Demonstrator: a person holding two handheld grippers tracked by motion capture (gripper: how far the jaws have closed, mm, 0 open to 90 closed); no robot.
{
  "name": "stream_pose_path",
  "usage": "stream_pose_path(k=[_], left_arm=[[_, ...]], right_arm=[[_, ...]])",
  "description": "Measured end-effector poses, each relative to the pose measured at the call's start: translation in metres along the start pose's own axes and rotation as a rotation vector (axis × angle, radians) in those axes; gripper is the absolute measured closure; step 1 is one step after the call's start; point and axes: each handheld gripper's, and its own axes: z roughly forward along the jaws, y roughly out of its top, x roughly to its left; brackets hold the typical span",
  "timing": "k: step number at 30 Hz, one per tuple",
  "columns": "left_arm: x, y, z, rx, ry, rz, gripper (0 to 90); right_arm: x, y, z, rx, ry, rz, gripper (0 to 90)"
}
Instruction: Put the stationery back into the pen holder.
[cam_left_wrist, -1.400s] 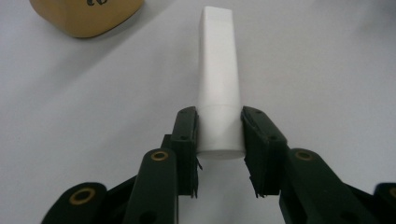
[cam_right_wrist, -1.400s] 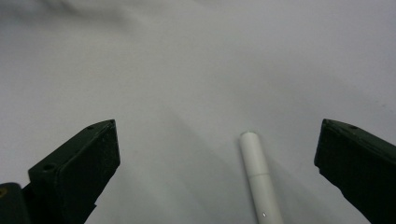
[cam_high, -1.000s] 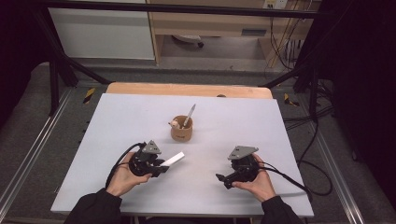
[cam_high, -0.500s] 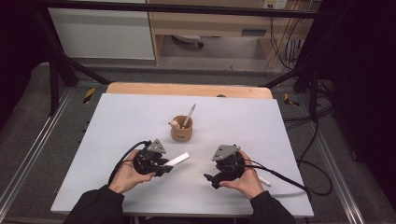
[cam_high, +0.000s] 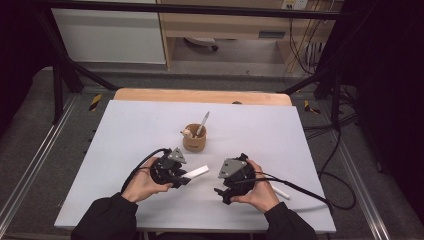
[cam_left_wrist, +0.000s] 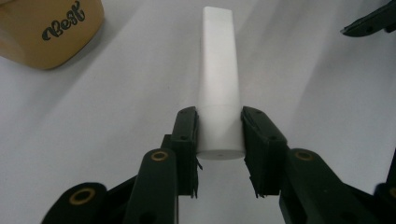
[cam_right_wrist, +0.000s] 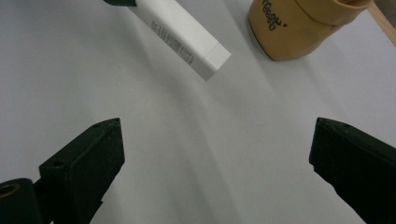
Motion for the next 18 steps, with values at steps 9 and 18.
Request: stream_pose_path(k=[9,18], left_arm=[[-0.003,0.012,-0.004,0.0,-0.004,0.014,66.5],[-0.008,0.021,-0.007,0.004,-0.013,0.021,66.5]], right_arm=[[0.006,0.012,0.005,0.017,-0.02,-0.127,6.4],[0.01,0.021,0.005,0.005,-0.04,-0.247,8.9]])
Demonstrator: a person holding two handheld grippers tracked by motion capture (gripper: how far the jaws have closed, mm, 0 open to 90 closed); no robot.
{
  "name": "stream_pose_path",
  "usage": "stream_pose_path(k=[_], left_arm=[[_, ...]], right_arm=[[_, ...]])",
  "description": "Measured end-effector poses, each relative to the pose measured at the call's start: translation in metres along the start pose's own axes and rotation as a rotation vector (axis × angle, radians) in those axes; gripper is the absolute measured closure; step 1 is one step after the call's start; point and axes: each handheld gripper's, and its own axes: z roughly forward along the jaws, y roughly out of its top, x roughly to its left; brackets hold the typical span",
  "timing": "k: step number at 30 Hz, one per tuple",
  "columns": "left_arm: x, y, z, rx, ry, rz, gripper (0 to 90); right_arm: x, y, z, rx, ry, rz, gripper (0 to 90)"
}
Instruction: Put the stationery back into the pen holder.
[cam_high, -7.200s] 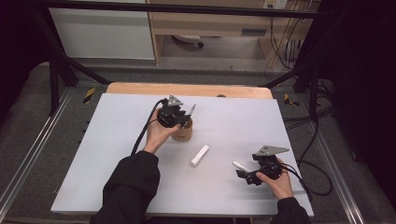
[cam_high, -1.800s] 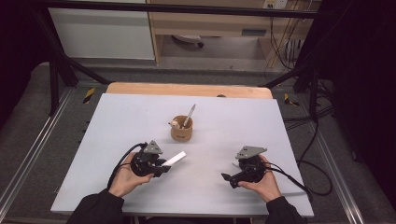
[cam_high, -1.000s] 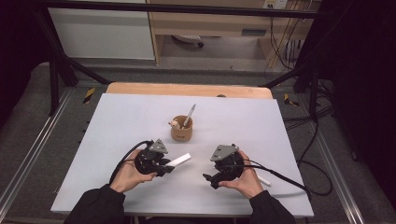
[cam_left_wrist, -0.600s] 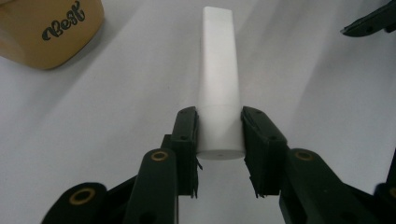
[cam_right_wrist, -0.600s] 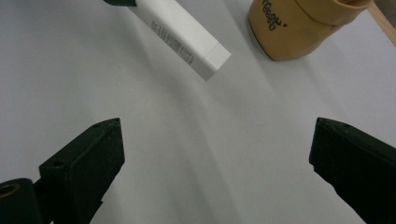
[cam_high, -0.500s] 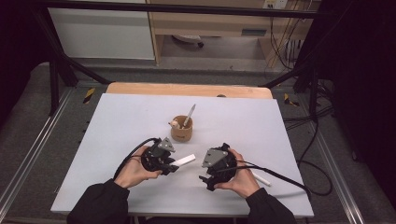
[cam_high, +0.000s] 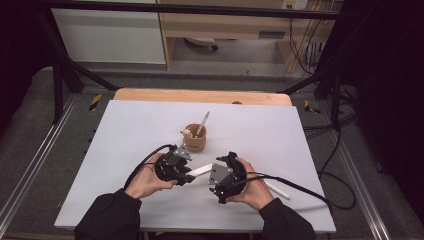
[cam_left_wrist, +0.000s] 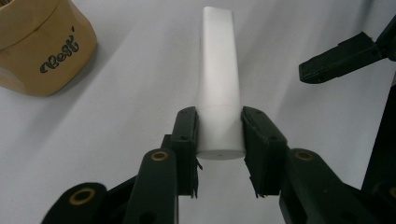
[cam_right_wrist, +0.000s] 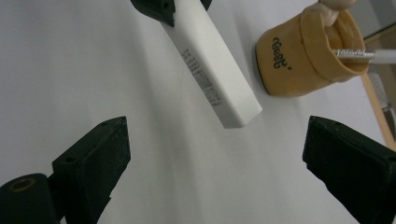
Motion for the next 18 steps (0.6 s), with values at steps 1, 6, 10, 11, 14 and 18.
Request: stream_pose_path(k=[1,6,10,11,14,18], left_arm=[[0.0,0.001,0.0,-0.001,0.0,-0.002,66.5],[-0.004,0.008,-0.001,-0.003,-0.004,0.001,66.5],[-0.006,0.013,0.0,0.011,-0.007,0.007,66.5],[-0.007,0.015,0.001,0.015,-0.008,0.005,66.5],[-0.009,0.019,0.003,0.02,-0.013,0.006,66.5],[-0.011,0.025,0.005,0.02,-0.016,0.002,66.5]], right_arm=[[0.001,0.001,0.0,-0.006,-0.002,-0.013,9.6],[0.002,0.002,0.002,-0.024,-0.014,-0.075,13.6],[0.004,0.001,0.002,-0.026,-0.033,-0.126,17.0],[0.004,0.001,0.002,-0.027,-0.038,-0.14,18.2],[0.005,0.0,0.003,-0.025,-0.049,-0.187,21.5],[0.005,-0.002,0.003,-0.018,-0.071,-0.241,26.2]])
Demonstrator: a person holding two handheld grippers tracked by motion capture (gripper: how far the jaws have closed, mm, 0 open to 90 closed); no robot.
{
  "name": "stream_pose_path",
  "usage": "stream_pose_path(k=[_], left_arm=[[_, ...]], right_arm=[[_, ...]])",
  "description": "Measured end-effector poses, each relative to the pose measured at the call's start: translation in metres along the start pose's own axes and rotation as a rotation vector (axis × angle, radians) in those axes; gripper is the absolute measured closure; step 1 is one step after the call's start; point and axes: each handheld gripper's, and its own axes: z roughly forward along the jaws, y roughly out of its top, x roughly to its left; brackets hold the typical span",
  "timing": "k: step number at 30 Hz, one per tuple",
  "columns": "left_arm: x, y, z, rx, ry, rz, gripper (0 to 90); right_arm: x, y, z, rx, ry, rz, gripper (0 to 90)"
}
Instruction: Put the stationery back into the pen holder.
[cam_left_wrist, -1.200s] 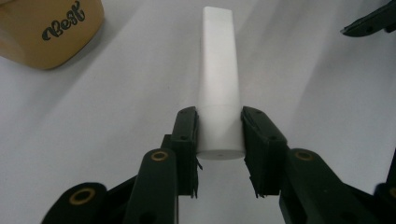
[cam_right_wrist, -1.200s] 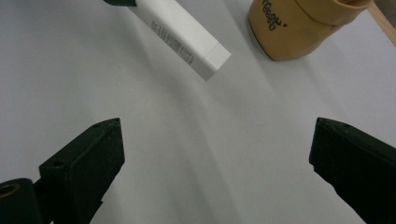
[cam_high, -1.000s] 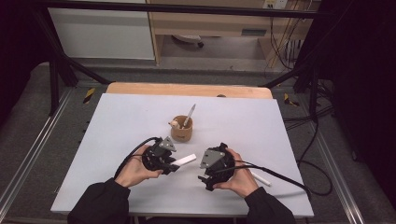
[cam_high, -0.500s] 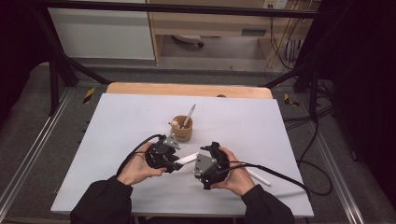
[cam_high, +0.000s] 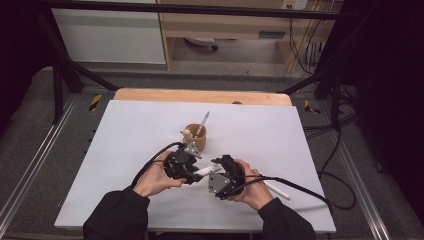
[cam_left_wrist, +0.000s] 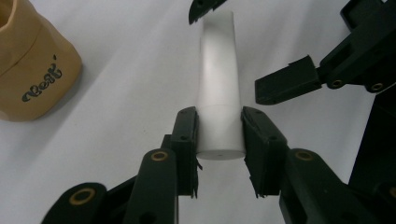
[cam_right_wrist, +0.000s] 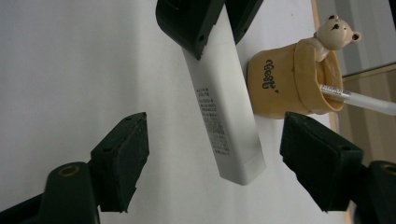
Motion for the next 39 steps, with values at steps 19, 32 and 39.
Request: stream_pose_path(k=[19,32,39], left_arm=[[-0.009,0.018,0.009,0.024,-0.014,0.008,66.5],[-0.01,0.018,0.01,0.01,-0.024,0.014,66.3],[-0.01,0.012,0.004,-0.046,0.013,0.052,61.1]], right_arm=[[0.002,-0.003,-0.004,-0.035,-0.032,-0.177,54.9],[0.002,-0.003,-0.006,-0.051,-0.02,-0.239,66.7],[0.0,-0.005,-0.006,-0.025,-0.012,-0.2,66.9]])
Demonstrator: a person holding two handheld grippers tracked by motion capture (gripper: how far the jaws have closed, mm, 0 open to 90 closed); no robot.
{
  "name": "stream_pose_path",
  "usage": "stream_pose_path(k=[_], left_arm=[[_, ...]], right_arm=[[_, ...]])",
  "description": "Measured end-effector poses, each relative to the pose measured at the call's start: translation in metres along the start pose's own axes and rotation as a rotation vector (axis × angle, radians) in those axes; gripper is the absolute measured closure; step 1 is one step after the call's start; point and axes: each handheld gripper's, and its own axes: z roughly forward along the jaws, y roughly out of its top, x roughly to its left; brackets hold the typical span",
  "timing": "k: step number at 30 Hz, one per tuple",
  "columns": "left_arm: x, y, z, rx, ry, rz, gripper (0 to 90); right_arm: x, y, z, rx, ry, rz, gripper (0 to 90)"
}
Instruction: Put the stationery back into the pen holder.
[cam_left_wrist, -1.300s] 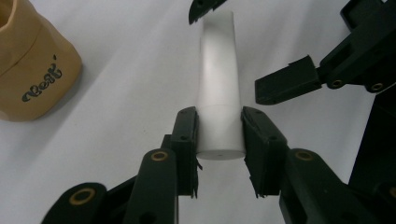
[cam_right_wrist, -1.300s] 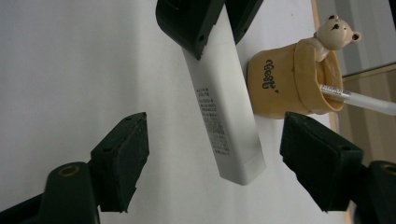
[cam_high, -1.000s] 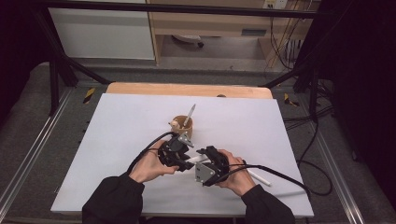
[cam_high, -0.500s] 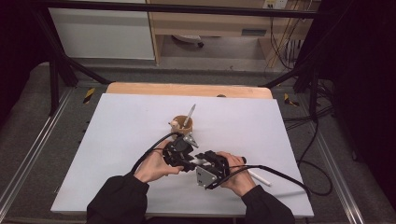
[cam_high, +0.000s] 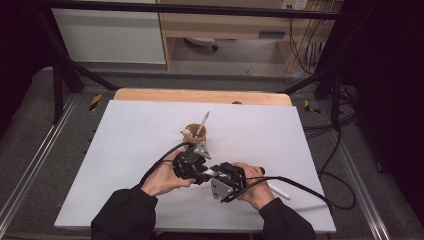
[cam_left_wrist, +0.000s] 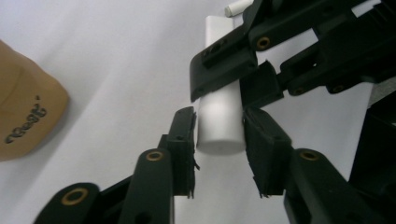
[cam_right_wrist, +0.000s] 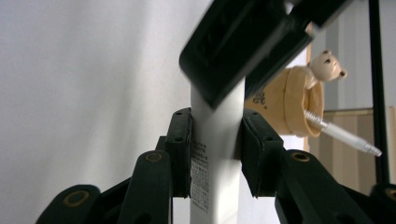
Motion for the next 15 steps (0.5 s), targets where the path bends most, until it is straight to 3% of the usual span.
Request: stream_pose_path(k=[4,8,15], left_arm=[[0.006,-0.011,-0.009,-0.033,0.036,0.002,50.6],[0.014,-0.027,-0.017,-0.058,0.073,-0.003,40.3],[0.025,-0.061,-0.024,-0.097,0.13,-0.058,27.7]], right_arm=[[-0.001,-0.006,0.002,0.021,0.01,0.041,66.8],[-0.004,-0.015,0.001,0.04,0.008,0.123,66.9],[-0.011,-0.029,-0.002,0.042,-0.005,0.254,66.9]])
